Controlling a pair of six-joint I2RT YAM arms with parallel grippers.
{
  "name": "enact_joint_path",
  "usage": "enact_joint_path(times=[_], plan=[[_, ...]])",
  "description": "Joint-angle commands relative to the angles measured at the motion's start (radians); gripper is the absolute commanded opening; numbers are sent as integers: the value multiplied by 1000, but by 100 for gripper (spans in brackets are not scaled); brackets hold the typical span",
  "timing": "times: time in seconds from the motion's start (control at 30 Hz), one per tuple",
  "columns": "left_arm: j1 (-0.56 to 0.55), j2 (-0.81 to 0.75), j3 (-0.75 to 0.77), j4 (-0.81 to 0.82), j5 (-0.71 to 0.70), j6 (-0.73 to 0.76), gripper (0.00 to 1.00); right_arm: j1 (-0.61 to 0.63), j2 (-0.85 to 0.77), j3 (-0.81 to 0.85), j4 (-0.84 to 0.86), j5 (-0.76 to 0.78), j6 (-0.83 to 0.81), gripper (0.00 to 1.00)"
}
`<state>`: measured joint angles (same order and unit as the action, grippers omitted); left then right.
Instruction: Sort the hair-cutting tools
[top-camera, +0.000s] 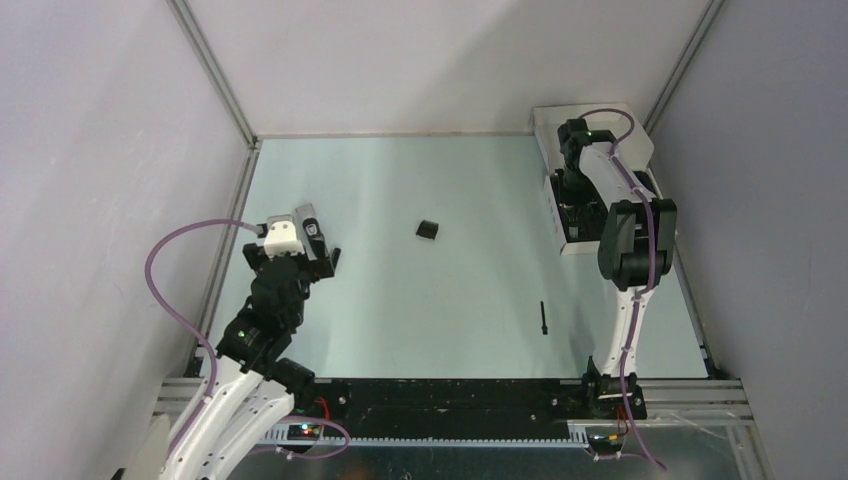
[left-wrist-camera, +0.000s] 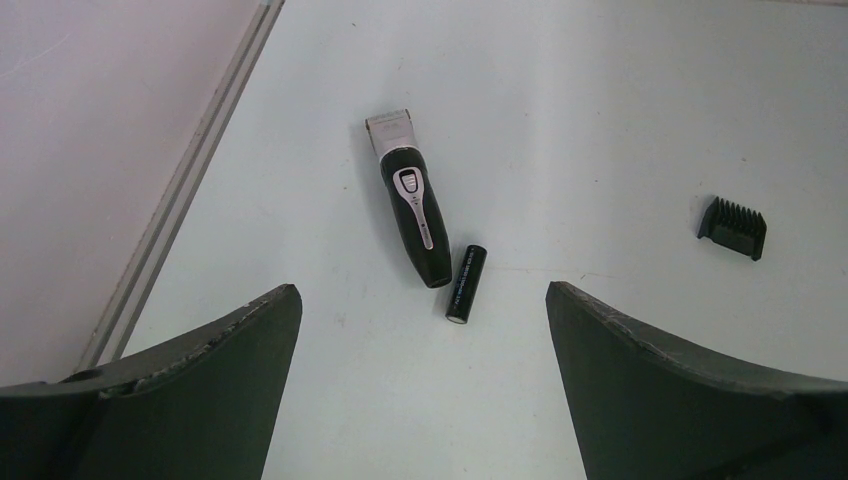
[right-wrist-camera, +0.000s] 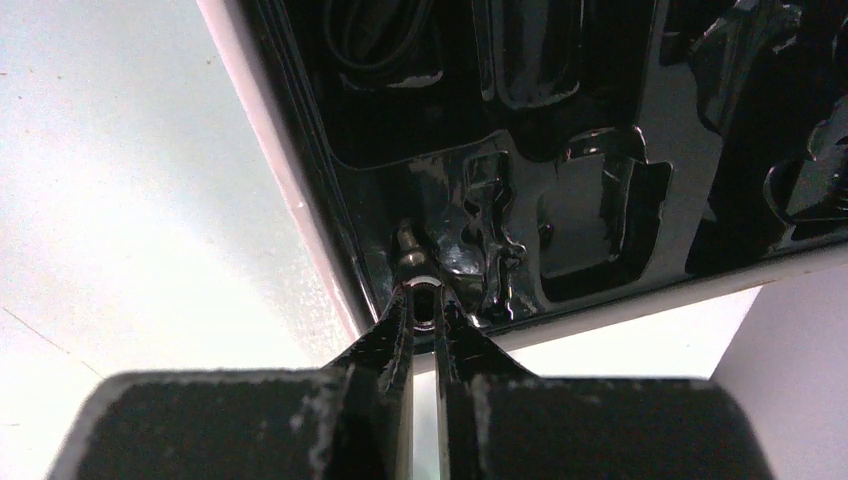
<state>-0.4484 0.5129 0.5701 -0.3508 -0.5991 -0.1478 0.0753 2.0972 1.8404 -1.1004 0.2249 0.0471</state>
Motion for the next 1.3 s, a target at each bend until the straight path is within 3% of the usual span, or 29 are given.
enact_joint_path(times=[0.0,0.23,0.43,0.63,0.87,1.27], plan=[[5,5,-3,42,-4,19,100,5,33,19,-26,-5,-15,7],[5,8,-4,43,0,20,100,9,14,23,-7,-16,6,39],[5,8,-5,43,-1,20,100,-8,-78,-52,79,-61,46,50],[5,1,-7,46,0,22,100,-55,-229,-223,227,-175,91,39],[4,-1,-7,47,2,22,100,-68,-232,-276,275,-198,100,17],[4,5,-8,46,1,24,100,-106,-179,-268,321,-178,98,9]])
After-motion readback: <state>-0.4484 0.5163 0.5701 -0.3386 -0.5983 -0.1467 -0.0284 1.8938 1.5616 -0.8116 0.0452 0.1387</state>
